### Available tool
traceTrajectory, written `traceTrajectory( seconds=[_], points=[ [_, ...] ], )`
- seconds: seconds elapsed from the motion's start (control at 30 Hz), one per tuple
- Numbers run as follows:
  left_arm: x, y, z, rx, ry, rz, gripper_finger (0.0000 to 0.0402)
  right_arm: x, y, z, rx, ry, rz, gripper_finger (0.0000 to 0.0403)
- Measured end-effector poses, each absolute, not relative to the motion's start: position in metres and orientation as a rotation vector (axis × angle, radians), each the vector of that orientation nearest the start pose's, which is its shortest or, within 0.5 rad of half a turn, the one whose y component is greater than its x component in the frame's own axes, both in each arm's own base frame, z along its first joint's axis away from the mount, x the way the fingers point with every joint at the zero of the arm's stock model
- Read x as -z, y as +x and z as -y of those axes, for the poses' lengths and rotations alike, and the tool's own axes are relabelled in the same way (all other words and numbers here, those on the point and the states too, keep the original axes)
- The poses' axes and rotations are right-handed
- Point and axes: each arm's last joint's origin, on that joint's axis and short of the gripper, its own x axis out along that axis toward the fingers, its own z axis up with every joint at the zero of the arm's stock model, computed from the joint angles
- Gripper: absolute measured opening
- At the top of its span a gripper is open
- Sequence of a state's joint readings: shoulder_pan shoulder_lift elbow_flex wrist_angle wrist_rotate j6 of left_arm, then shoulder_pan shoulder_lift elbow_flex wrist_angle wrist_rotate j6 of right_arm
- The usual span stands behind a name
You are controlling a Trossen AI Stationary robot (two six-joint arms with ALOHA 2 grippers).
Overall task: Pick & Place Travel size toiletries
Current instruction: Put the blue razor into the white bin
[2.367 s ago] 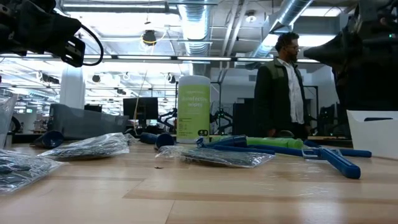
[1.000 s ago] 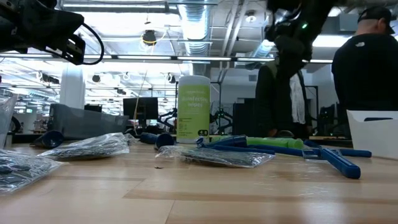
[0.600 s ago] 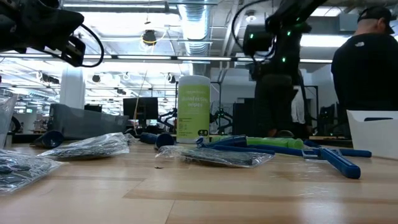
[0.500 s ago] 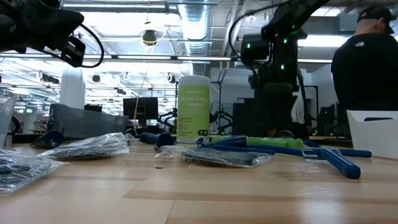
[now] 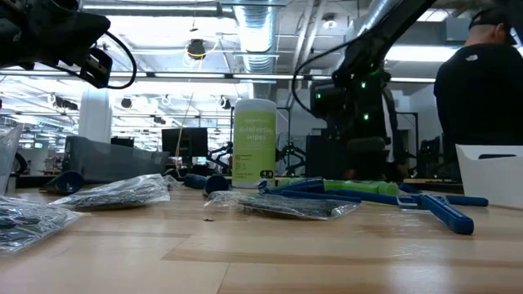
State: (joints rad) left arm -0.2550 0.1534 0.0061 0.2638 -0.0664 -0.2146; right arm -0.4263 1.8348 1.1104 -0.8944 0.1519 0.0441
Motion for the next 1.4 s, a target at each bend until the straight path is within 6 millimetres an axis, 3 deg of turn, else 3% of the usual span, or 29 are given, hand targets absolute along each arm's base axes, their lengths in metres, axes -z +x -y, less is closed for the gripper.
traceTrajectory(
  seconds=[0.23,0.67,0.9,1.03,1.2,1.4],
  points=[
    [-0.179,0.103,0.025,0.2,-0.233,0.096,0.0003,-0.132,0.278,0.136,0.441,0.314,-1.65,0.0239],
    [-0.179,0.103,0.025,0.201,-0.234,0.101,0.0003,-0.131,0.279,0.133,0.425,0.32,-1.648,0.002],
    [-0.179,0.103,0.025,0.201,-0.234,0.101,0.0003,-0.138,0.274,0.132,0.472,0.336,-1.653,0.0025],
    [-0.179,0.103,0.025,0.201,-0.234,0.102,0.0003,-0.161,0.269,0.133,0.52,0.344,-1.58,0.0009],
    [-0.179,0.103,0.025,0.201,-0.234,0.101,0.0003,-0.194,0.254,0.128,0.598,0.426,-1.494,0.0019],
    [-0.179,0.103,0.025,0.201,-0.234,0.102,0.0003,-0.24,0.223,0.103,0.73,0.569,-1.439,0.0016]
  ],
)
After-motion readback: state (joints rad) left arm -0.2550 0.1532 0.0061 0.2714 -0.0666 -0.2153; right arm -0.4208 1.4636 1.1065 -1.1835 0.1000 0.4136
